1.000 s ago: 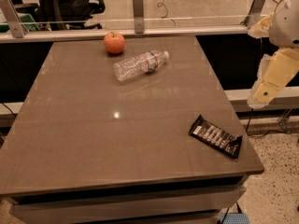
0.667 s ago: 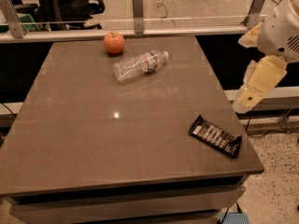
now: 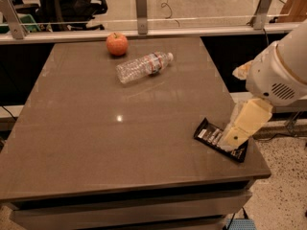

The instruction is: Move rxbar chocolate near water bottle

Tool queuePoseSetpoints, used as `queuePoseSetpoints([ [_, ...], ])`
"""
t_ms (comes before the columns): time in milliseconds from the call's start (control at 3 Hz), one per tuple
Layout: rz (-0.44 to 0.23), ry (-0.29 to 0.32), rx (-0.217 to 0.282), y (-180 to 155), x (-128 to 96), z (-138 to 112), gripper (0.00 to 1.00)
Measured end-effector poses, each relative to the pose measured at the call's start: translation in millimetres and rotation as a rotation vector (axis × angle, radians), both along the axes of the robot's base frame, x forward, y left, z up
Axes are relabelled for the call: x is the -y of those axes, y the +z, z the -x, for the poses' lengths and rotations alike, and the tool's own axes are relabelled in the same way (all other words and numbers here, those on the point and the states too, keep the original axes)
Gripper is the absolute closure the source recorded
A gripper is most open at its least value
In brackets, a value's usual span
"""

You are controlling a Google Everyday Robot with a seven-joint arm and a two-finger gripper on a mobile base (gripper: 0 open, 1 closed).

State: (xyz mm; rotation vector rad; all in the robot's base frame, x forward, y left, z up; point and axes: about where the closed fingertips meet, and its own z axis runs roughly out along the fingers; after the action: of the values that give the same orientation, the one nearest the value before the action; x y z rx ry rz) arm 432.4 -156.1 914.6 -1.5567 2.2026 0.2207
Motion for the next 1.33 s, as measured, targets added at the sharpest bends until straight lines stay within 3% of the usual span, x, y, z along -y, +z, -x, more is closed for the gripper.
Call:
queuePoseSetpoints([
  [333,0.006,-0.005,0.014,-25.5,-2.8,8.2,0.0],
  [1000,0.012,-0.025,0.027,-57.6,1.4,-0.5,0.0],
  [1333,0.011,-0.038,0.007,-70.3,1.0,0.8,0.0],
])
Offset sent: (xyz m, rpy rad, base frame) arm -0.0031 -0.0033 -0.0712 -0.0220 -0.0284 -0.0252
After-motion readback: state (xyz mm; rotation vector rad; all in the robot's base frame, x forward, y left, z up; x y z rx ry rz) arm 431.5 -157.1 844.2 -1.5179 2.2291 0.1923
